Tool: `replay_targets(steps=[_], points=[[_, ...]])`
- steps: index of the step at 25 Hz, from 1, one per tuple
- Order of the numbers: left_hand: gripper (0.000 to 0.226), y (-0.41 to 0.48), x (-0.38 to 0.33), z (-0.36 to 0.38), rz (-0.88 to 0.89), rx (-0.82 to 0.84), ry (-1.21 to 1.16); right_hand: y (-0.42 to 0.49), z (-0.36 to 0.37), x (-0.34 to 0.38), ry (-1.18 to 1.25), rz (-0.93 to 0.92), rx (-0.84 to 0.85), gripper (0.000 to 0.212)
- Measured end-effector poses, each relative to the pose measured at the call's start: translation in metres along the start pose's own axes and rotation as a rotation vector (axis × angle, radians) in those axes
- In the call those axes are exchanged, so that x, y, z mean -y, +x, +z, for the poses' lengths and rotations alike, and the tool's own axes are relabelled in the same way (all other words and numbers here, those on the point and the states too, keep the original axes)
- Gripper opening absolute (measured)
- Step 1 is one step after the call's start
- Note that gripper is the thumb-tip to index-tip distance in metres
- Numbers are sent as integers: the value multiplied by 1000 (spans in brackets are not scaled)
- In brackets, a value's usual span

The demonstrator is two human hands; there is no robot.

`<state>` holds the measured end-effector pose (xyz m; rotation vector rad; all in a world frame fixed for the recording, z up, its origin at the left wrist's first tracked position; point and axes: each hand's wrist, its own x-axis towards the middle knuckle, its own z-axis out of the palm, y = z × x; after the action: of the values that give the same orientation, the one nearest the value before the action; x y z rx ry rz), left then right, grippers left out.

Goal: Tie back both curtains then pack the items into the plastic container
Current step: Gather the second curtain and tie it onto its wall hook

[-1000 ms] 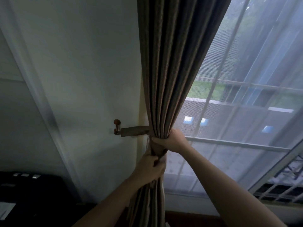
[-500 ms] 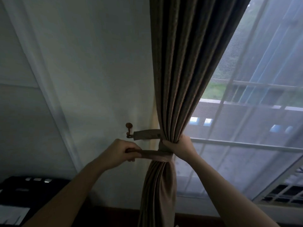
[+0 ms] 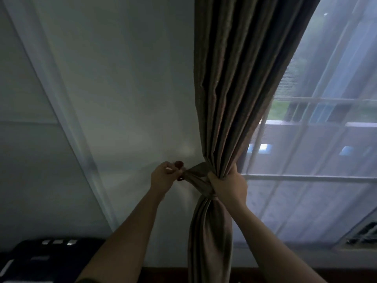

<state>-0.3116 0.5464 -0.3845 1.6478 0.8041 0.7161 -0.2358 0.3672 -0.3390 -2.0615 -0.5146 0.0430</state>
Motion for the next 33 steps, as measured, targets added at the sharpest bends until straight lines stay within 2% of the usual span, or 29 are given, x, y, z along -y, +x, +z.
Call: replay_targets(steps=[3,6,8,11,19,22,26,33], points=[[21,7,8,9,-58,-91,10,-2,10,8,-14,13,-45,50],[16,11,9,8,-67,-53,26,-6,17,13,-30,17,-70,53],[9,15,11,5,-37,-21,88,-9,20,16,-29,16,-67,56],[21,19,18,3,7,46,191,-10,22,18,-20,20,-55,54],[28,19,27,11,187,120,476,-2,19,9,-50,4,-29,54],[27,13,34,15,206,52,487,0,15,6,-35,-3,1,51],[26,-1,35,22,108,-28,355,2,10,-1,-20,-46,44,57],[22,-6,43,40,123,-195,409,8,5,-10,-8,-104,98,61]])
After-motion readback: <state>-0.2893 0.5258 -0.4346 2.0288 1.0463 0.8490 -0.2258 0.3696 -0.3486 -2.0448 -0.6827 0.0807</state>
